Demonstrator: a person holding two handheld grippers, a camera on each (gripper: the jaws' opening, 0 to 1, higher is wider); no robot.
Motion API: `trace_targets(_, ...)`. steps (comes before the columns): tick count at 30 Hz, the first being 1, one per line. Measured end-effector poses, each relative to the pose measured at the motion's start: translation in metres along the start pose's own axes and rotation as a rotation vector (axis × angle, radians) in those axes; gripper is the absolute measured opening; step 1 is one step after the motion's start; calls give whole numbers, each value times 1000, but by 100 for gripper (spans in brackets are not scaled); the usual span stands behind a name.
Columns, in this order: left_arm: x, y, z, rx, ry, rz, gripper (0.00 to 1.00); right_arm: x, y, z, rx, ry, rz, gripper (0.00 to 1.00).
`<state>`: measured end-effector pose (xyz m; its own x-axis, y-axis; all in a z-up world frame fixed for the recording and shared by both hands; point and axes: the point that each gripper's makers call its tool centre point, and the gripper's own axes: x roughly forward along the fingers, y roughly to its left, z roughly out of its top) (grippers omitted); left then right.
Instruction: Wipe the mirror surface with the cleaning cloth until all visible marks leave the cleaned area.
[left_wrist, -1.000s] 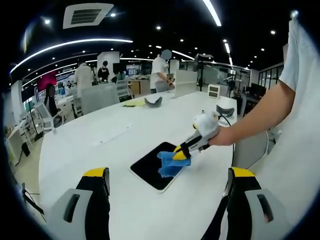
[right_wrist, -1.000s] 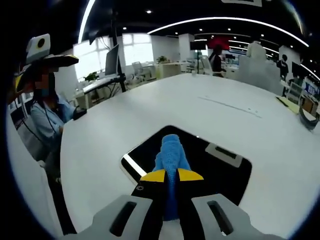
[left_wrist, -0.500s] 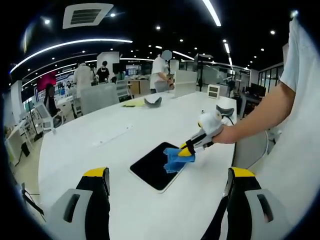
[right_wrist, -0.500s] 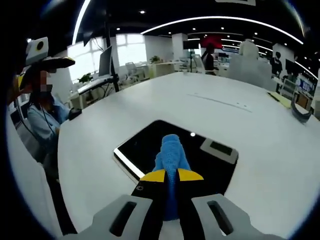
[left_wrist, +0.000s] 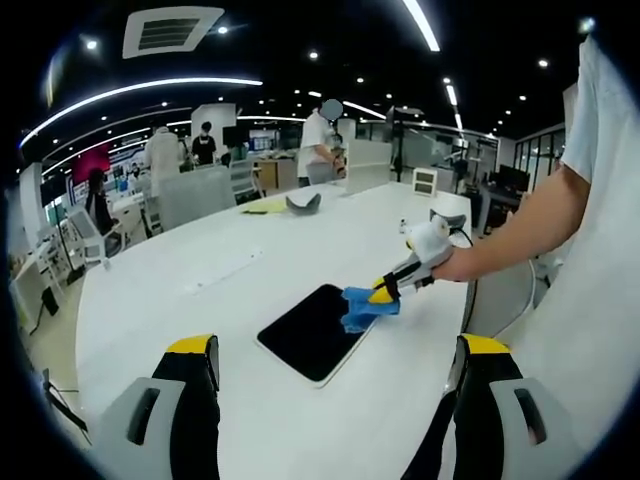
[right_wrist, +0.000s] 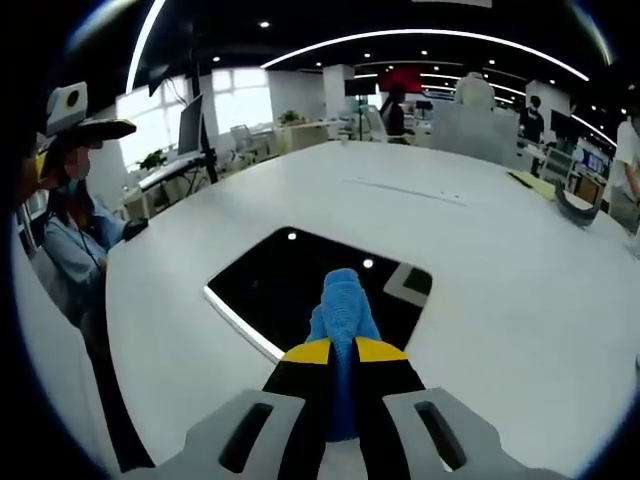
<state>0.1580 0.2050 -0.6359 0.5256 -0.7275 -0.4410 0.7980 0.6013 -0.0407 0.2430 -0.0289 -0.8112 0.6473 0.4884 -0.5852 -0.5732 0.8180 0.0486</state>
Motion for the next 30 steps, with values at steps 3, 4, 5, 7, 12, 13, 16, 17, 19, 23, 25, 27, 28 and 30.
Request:
trace_targets(3,1,-1,0,4,4,-3,99,-4,-5,0,12,-5,-13,2)
trace_targets(4,1,-1,0,4,4,-4,99,-5,-8,0,12,-6,-21,2)
trace_targets(5,1,-1,0,4,4,-4,99,-6,-10,0,16,-6,-22,2)
trace_targets(7,1,-1,0,6,4,-4,99,-8,-14,-2,16,-6,-32,2)
trace_targets(12,2,-1,1,6,5,-4,99,-15,-23,-5,30,-7,-49,2)
trace_targets(13,2,-1,1,7,7,-3,99,-16,-25,-6,30,-6,-55,2)
trace_targets(16,2,-1,1,8,6,-5,99,-19,-30,-9,34,-5,-65,2)
trace_targets(17,2,-1,1,9,8,-5,99,-20,-32,-10,39,-4,-70,2)
trace_targets(19,3,-1,1,8,8,-5,99,-23,-35,-12,45,-5,-77,2)
trace_targets(23,4,-1,1,12,10,-7,99,-29,-41,-17,55,-3,-95,2)
trace_targets(25,5,-2,2,11,8,-10,99,-32,-45,-21,65,-1,-105,2)
trace_targets(27,5,-3,2,13,9,-10,99,-36,-47,-23,72,0,-117,2)
trace_targets(28,5,-3,2,11,9,-12,99,-38,-52,-26,84,-3,-126,2)
trace_targets(30,6,-4,2,14,11,-13,99,-42,-55,-26,113,-14,-141,2)
